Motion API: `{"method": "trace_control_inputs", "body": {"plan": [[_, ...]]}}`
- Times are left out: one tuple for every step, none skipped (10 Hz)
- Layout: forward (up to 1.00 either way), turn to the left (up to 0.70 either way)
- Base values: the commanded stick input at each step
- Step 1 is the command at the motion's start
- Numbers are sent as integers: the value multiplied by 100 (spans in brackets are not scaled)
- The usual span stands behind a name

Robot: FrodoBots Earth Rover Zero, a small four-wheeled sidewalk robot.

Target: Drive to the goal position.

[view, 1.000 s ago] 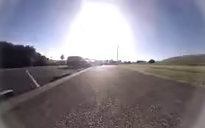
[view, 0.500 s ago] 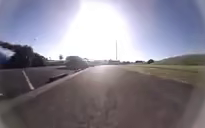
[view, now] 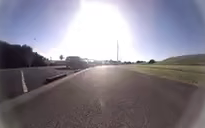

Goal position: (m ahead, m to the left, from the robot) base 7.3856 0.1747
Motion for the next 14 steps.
{"method": "trace_control_inputs", "body": {"plan": [[70,0],[70,0],[70,-1],[70,-12],[70,-22],[70,-33],[70,-35],[70,-30],[70,-12],[70,0],[70,0],[70,0],[70,0],[70,0]]}}
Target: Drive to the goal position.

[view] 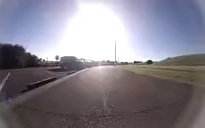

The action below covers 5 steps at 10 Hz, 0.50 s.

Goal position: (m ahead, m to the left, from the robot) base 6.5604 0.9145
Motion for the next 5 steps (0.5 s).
{"method": "trace_control_inputs", "body": {"plan": [[70,0],[70,0],[70,0],[70,0],[70,0]]}}
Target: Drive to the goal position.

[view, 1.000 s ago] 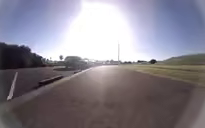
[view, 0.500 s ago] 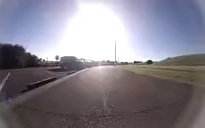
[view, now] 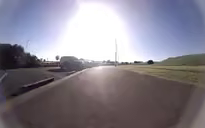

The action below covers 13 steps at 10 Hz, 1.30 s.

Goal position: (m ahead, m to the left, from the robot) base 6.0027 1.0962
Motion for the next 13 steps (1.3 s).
{"method": "trace_control_inputs", "body": {"plan": [[70,0],[70,0],[70,0],[70,0],[70,0],[70,0],[70,0],[70,0],[70,0],[70,0],[70,0],[70,0],[70,0]]}}
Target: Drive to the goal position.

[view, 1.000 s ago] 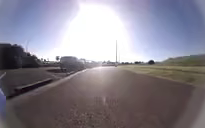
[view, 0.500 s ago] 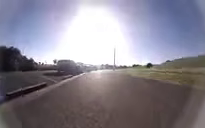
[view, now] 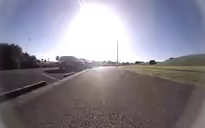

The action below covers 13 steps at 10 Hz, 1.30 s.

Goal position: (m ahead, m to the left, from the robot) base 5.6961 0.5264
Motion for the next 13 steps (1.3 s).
{"method": "trace_control_inputs", "body": {"plan": [[70,0],[70,0],[70,0],[70,0],[70,0],[70,0],[70,0],[70,0],[70,0],[70,0],[70,0],[70,0],[70,0]]}}
